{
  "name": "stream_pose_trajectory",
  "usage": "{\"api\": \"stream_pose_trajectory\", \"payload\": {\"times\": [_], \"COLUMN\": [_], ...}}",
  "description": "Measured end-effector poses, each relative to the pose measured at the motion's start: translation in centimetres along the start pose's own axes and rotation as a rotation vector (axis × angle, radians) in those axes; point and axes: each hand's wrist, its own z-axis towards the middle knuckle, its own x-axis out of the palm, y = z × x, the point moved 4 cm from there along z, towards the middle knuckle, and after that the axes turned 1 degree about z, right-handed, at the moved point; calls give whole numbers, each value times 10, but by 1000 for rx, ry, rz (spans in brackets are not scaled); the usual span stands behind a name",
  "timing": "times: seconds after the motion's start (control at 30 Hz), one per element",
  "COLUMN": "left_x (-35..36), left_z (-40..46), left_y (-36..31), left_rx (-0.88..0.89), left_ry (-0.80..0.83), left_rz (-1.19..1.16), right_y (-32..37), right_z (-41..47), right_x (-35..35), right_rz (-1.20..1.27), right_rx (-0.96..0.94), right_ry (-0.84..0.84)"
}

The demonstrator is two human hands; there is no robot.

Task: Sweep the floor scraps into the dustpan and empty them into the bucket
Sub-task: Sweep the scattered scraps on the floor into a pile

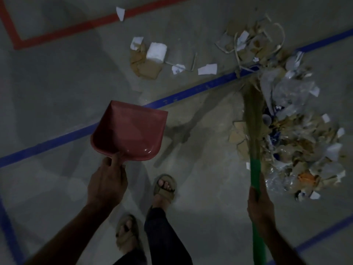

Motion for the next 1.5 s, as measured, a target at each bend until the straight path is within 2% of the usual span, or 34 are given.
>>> {"api": "stream_pose_trajectory", "payload": {"times": [0.1, 0.3, 0.43, 0.53, 0.87, 1.0, 1.17, 1.33, 1.5], "left_x": [-13, -30, -51, -74, -174, -196, -193, -181, -168], "left_z": [11, 34, 48, 59, 113, 151, 201, 244, 285], "left_y": [-5, 27, 56, 84, 197, 223, 210, 160, 94], "left_rx": [-1, 42, 21, 11, 17, -37, 20, 85, 180], "left_ry": [-1, 32, 94, 128, 88, 74, 72, 63, 82], "left_rz": [-6, 14, 29, 39, 145, 180, 163, 155, 158], "right_y": [5, 41, 89, 136, 345, 411, 441, 423, 378], "right_z": [-28, -76, -94, -107, -113, -88, -47, -16, 26], "right_x": [-1, 44, 86, 119, 218, 253, 290, 283, 240], "right_rz": [-35, -40, -67, -116, -423, -491, -349, -78, 75], "right_rx": [-50, -307, -339, -411, -657, -589, -398, -133, 98], "right_ry": [10, 14, 96, 139, 246, 328, 416, 408, 286]}}
